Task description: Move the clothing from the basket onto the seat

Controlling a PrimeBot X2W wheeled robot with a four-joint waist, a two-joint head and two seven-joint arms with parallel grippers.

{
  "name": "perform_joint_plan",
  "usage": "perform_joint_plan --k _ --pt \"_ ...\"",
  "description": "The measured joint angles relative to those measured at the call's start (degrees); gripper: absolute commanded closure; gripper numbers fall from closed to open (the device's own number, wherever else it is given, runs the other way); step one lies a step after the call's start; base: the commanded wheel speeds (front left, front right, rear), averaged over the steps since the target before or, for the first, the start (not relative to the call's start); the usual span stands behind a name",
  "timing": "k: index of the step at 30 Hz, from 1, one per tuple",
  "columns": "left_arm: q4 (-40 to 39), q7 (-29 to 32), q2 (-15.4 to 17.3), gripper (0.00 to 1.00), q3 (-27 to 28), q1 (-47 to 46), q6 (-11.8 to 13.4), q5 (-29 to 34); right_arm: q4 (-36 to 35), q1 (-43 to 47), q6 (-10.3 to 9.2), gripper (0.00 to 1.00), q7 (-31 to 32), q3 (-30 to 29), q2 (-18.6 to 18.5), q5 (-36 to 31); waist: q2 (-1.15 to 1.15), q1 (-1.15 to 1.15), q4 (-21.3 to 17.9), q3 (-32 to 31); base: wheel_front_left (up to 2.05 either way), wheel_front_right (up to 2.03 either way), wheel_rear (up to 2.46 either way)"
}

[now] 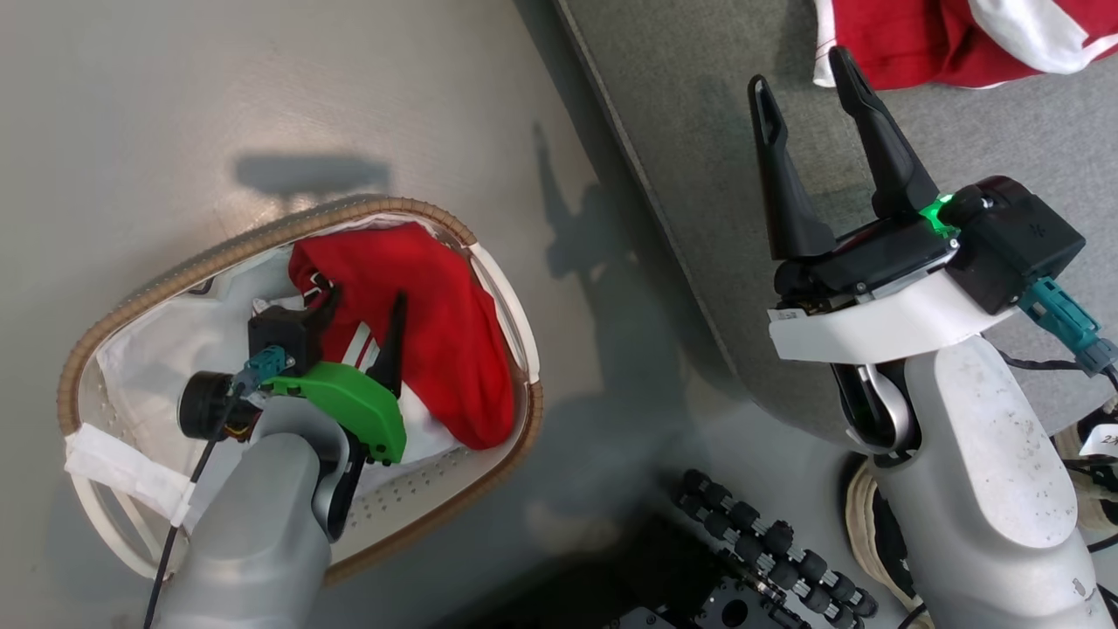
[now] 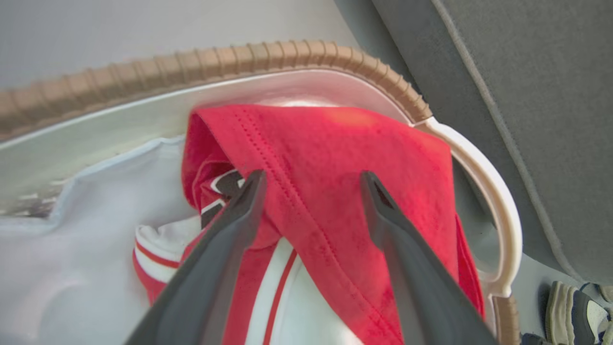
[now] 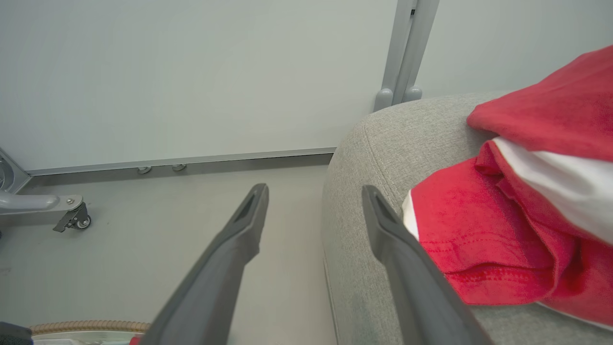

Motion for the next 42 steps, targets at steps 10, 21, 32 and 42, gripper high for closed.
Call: perform_joint_plan --k 10,21,32,42 --pt "4.74 0.00 1.16 0.00 -11.56 -2.91 0.00 -12.76 -0.14 0.03 0.00 0.00 0.00 -0.45 0.01 -1.21 0.00 0.00 1.35 1.54 0.00 0.00 0.00" --pt "-1.20 -0.01 4.98 0.00 -28.46 -5.02 0.00 -30.53 0.09 -0.05 -0.01 0.00 0.00 0.03 0.01 -1.27 0.00 0.00 1.50 1.31 0.00 0.00 0.00" --pt "-0.44 0.09 6.46 0.00 -41.50 -8.31 0.00 -39.00 0.36 0.07 0.00 0.00 0.00 -0.36 0.01 -1.48 0.00 0.00 1.63 0.68 0.00 0.00 0.00" --pt "3.60 -0.01 5.41 0.56 -45.30 -10.49 0.00 -39.66 0.38 0.44 0.00 0.00 0.00 -1.01 0.01 -1.55 0.00 0.00 1.75 0.33 0.00 0.00 0.00"
